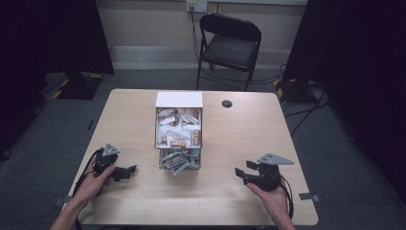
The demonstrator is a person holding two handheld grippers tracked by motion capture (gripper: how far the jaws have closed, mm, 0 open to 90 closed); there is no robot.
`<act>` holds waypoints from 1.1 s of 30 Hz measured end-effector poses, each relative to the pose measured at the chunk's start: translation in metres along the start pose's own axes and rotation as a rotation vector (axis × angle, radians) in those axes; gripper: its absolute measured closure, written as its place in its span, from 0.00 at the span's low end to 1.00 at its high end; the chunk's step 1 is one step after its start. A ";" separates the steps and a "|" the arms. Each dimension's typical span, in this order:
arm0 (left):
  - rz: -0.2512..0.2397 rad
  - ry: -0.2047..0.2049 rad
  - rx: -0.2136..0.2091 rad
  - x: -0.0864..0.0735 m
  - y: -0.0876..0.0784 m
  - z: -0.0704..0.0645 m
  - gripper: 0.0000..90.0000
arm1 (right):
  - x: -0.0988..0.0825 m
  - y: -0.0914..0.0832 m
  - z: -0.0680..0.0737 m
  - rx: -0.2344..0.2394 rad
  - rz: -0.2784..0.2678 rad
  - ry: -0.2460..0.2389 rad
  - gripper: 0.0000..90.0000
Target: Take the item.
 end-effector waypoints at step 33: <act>0.000 0.000 0.000 0.000 0.000 0.000 0.00 | 0.042 0.027 0.099 0.173 -0.046 -0.249 0.50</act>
Point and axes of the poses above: each handheld gripper's, and its own axes: y roughly forward along the jaws, x roughly out of its top, z roughly to its left, the point moved 7 cm from there along y, roughly forward along the jaws, and after that the axes turned 9 degrees about z, right-handed, at the moved point
